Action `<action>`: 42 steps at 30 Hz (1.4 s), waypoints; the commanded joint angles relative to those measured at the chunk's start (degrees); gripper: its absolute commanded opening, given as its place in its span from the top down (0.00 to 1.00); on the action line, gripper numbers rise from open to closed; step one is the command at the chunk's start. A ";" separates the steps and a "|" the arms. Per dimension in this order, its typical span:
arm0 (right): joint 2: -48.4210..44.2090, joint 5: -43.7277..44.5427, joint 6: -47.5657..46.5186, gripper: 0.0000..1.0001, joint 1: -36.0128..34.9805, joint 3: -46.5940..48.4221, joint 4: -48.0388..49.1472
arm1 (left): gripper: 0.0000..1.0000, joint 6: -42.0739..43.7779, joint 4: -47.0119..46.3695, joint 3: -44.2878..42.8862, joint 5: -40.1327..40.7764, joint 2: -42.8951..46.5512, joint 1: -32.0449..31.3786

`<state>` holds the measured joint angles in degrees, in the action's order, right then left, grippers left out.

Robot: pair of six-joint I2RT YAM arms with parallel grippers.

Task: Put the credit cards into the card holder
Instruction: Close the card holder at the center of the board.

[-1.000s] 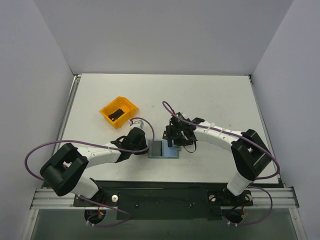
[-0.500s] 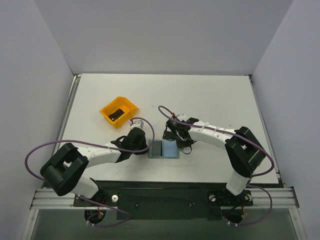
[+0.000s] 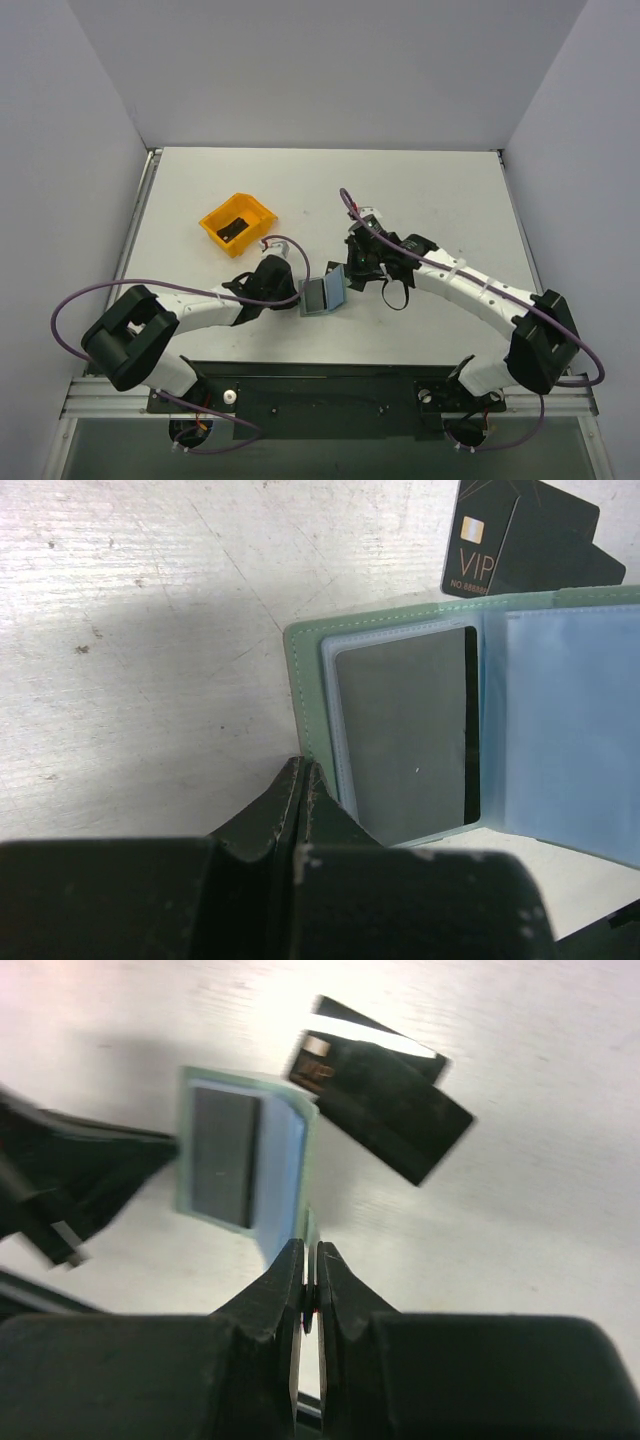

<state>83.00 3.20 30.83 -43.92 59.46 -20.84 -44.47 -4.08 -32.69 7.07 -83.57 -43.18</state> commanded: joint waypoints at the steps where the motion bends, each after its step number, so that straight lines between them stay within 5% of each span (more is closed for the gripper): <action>1: -0.84 -13.72 -0.07 1.00 0.41 0.21 7.29 | 1.00 -1.32 -4.35 1.13 -2.76 -0.63 -0.33; 9: 7.86 -30.34 5.46 1.00 0.15 -0.57 20.31 | 1.00 -2.90 1.51 2.97 1.00 7.69 -0.42; 23: 23.15 -37.13 10.13 1.00 -2.40 2.06 31.21 | 1.00 -7.74 25.86 1.58 13.84 32.14 0.11; 28: 27.30 -40.20 10.39 0.75 -2.57 3.20 33.23 | 1.00 -7.21 29.82 -0.53 16.22 33.82 0.29; 34: 20.12 -41.78 8.46 0.52 -1.52 2.86 32.09 | 1.00 -7.21 31.06 -2.29 18.06 34.26 0.37; 42: 4.82 -39.60 6.00 0.49 5.32 -2.94 27.99 | 1.00 -3.44 27.37 -6.42 16.67 31.11 0.73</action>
<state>95.88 -38.00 39.97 -42.22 58.52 10.28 -50.87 26.41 -34.59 23.94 -50.68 -42.96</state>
